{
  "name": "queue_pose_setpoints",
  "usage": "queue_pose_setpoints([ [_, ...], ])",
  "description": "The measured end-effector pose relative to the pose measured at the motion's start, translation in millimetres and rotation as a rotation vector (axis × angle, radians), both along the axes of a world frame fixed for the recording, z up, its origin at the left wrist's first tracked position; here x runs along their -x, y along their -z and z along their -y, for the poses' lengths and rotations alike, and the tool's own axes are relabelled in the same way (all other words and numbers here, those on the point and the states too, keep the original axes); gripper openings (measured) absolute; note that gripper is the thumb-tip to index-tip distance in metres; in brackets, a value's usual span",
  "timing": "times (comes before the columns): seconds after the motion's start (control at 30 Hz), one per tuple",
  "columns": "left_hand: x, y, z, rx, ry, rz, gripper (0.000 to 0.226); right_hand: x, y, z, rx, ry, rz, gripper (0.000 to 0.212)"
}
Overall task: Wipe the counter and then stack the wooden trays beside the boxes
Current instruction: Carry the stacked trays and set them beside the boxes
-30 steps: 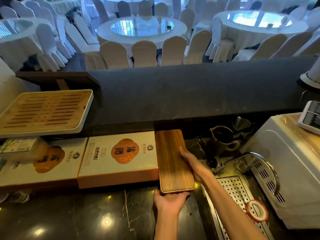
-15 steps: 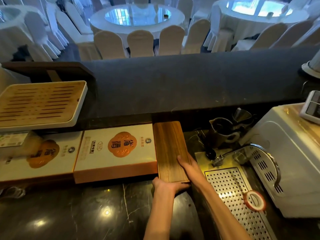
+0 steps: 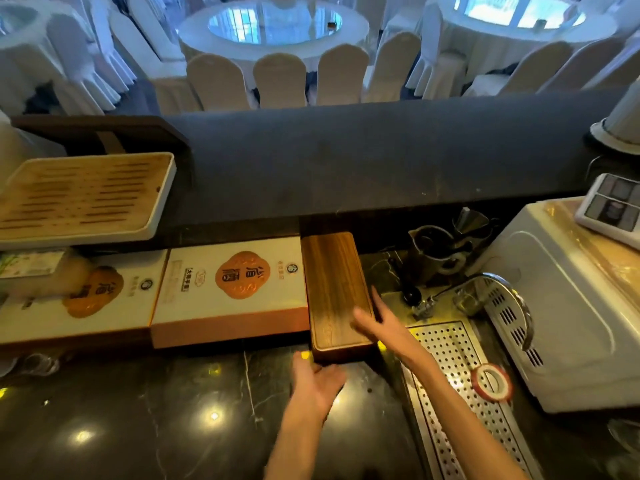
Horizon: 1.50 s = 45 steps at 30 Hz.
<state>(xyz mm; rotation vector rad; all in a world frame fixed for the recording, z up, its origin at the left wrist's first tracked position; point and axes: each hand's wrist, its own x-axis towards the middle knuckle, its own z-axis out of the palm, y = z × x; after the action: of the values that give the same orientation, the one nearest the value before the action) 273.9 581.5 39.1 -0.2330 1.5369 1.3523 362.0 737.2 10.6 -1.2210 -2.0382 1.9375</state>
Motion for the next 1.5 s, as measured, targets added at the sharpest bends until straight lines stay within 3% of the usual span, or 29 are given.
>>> queue_pose_setpoints([
  [0.07,9,36,13,0.166,0.023,-0.167,0.043,-25,8,6,-0.127,-0.096,0.086,0.118],
  [0.1,11,49,21,0.201,0.186,-0.349,0.057,-32,14,11,-0.187,-0.12,0.107,0.116],
  [0.13,12,54,19,0.23,0.323,-0.581,0.07,-34,18,17,-0.224,-0.137,0.097,0.108],
  [0.2,16,51,8,0.136,0.531,-0.756,0.073,-25,23,25,-0.266,-0.117,0.076,0.08],
  [0.27,24,56,4,0.023,0.503,-0.738,0.054,-19,32,29,-0.342,-0.046,0.069,0.063],
  [0.37,32,58,2,-0.007,0.522,-0.785,0.046,-15,36,29,-0.327,-0.001,0.037,0.061],
  [0.43,28,59,4,-0.042,0.513,-0.725,0.052,-15,34,32,-0.244,0.004,-0.001,0.071],
  [0.53,16,60,7,-0.186,0.384,-0.541,0.07,-19,34,40,-0.089,0.048,-0.123,0.108],
  [0.57,13,58,6,-0.194,0.35,-0.533,0.071,-18,32,43,-0.085,0.085,-0.156,0.11],
  [0.67,7,62,2,-0.212,0.253,-0.46,0.063,-14,33,53,-0.075,0.194,-0.185,0.088],
  [0.77,1,63,-3,-0.214,0.211,-0.485,0.063,-8,38,59,-0.187,0.242,-0.171,0.074],
  [0.9,-6,67,-5,-0.206,0.171,-0.509,0.063,-8,43,59,-0.16,0.238,-0.196,0.081],
  [1.13,10,94,4,-0.027,0.387,-0.751,0.061,-16,61,51,-0.306,0.136,-0.071,0.088],
  [1.33,6,106,1,0.133,0.355,-0.852,0.062,-21,91,53,-0.397,0.163,0.035,0.057],
  [1.5,7,109,8,0.032,0.371,-0.876,0.064,-21,90,49,-0.354,0.149,0.035,0.061],
])
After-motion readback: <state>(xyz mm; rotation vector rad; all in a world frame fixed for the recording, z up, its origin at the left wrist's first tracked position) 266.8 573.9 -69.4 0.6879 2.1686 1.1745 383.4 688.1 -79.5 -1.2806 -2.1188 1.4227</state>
